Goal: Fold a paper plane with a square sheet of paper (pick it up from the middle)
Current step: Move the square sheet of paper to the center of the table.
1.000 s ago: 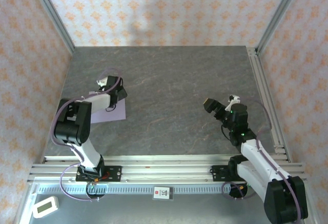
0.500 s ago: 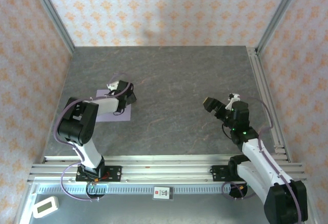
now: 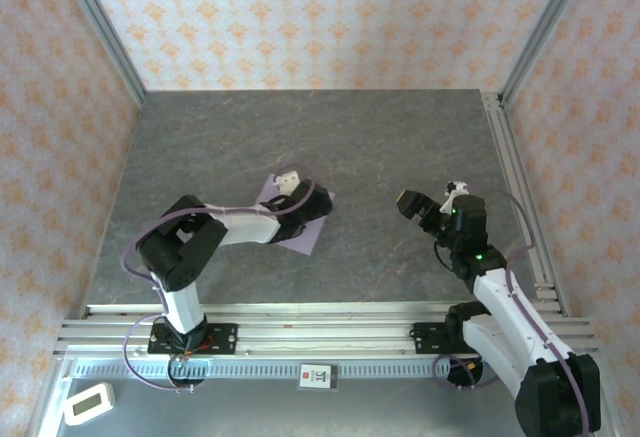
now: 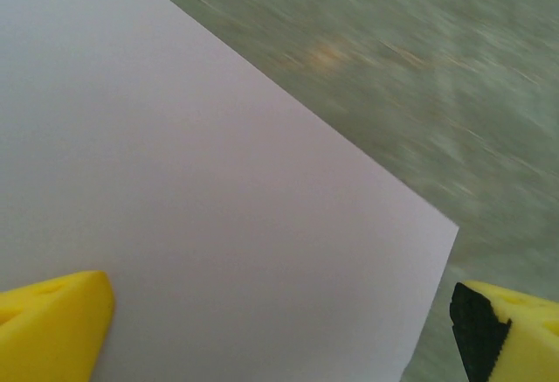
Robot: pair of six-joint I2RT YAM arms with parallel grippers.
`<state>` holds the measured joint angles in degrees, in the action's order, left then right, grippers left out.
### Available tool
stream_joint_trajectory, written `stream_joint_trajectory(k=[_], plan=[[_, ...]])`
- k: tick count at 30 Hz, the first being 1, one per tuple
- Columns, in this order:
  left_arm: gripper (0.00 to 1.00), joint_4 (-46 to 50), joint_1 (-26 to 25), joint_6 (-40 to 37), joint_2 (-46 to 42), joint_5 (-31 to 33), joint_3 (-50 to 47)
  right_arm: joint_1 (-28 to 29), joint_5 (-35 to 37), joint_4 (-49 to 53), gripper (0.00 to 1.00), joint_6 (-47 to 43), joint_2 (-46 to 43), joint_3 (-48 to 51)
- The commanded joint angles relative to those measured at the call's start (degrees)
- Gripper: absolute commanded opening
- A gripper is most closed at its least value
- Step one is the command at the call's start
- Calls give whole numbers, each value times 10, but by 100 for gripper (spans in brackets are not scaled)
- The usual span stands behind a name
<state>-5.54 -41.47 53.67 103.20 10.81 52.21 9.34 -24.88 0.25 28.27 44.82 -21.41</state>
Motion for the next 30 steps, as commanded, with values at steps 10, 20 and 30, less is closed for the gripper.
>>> stream_joint_trajectory(k=[10,20,30], plan=[[100,177,-50,-121,-63,7,131,4,11,59,100,-23,-1,-7],[100,185,-49,-187,-134,67,33,7,-120,-20,64,18,73,37],[100,122,-49,-136,-169,46,-38,66,-133,-160,28,70,211,44]])
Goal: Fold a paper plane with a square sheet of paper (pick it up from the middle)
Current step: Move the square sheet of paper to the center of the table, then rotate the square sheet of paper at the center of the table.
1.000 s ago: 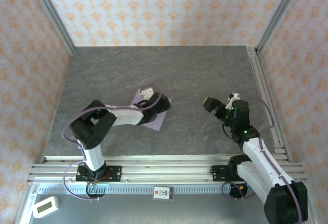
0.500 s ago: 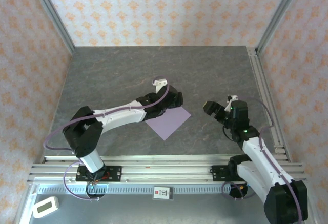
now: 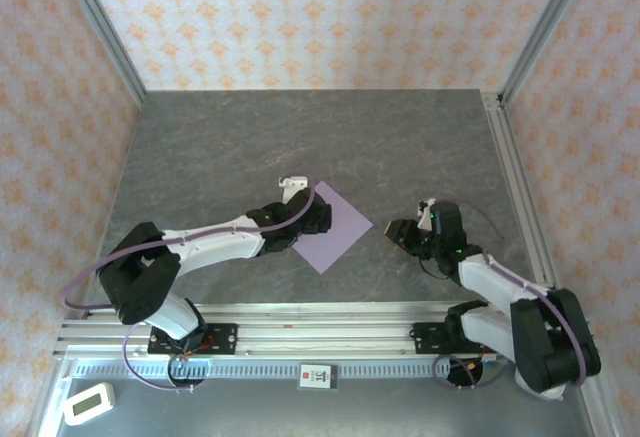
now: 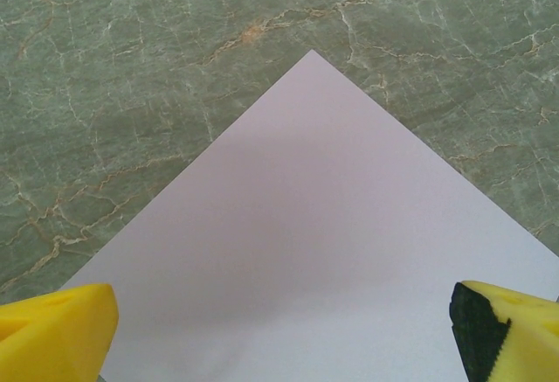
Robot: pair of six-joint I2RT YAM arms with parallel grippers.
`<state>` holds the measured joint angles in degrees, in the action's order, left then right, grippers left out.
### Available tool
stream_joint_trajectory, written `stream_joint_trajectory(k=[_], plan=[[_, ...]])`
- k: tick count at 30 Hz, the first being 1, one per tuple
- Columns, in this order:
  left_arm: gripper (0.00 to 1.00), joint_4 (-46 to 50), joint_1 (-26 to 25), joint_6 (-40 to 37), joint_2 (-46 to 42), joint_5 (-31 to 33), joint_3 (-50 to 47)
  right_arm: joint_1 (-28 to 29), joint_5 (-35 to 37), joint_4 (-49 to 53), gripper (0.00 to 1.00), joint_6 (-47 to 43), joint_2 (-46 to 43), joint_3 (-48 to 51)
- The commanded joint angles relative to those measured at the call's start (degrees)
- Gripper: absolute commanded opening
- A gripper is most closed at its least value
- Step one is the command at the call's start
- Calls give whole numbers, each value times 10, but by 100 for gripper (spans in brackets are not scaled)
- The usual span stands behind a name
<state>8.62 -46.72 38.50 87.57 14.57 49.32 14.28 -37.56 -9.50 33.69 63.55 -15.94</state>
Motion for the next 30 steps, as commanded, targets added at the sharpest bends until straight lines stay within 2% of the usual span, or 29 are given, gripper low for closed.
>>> stream_joint_trajectory(k=[1,11,20,30], plan=[[100,-23,4,17,-16,7,-14,26,-1,-71,26,20,37,-15],[100,-32,4,17,-31,5,-28,63,28,-128,19,41,142,-40],[100,-31,4,11,-21,0,-22,64,36,-147,17,39,214,-66],[100,-44,4,8,-35,-8,-41,64,37,-135,16,27,299,-142]])
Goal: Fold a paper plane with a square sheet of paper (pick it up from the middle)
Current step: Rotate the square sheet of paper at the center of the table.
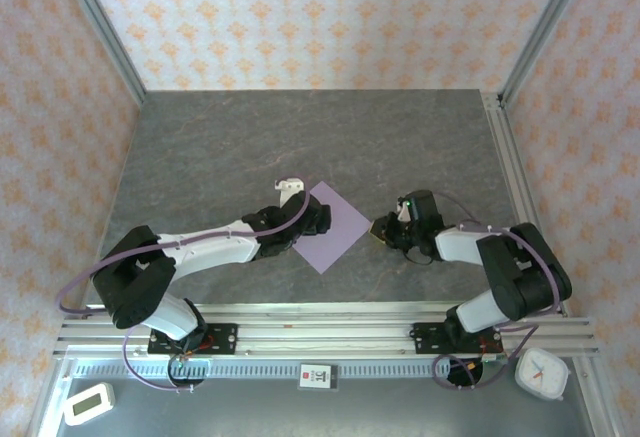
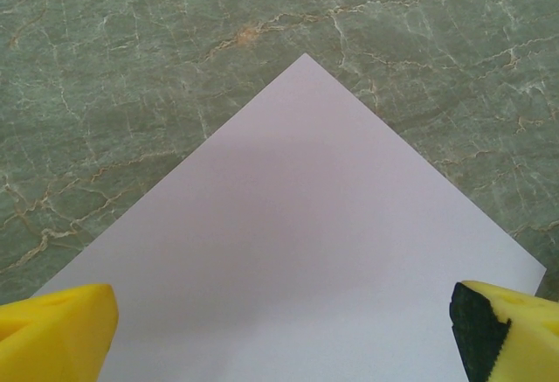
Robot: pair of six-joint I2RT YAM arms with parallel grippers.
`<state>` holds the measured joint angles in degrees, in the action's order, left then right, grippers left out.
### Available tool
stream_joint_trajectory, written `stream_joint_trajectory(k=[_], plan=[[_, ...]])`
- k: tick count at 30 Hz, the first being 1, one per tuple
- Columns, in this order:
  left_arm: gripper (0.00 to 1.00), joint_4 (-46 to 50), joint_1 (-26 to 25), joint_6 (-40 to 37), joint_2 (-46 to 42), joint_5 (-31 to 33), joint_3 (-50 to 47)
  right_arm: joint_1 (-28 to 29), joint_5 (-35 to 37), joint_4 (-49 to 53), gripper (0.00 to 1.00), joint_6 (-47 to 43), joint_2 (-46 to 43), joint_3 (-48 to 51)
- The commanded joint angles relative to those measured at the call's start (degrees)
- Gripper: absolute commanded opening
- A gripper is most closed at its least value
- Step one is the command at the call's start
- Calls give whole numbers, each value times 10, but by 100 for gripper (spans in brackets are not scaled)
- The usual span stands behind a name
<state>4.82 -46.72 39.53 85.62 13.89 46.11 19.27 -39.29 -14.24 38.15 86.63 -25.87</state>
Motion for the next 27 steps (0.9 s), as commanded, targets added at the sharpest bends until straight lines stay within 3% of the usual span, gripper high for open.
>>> stream_joint_trajectory(k=[1,6,15,17,22,27], plan=[[100,-5,4,-3,-18,-3,-11,15,52,-86,15,-18,77,-53],[100,9,4,-11,-28,2,-10,15,46,-35,13,-42,87,-105],[100,52,5,-56,-7,16,29,14,96,49,20,-63,-15,-125],[100,68,4,-90,16,9,53,14,112,64,28,-65,-39,-123],[100,121,9,-179,90,-8,132,13,153,108,61,-79,-109,-104],[100,152,44,-276,154,-75,180,11,172,136,72,-94,-164,-68]])
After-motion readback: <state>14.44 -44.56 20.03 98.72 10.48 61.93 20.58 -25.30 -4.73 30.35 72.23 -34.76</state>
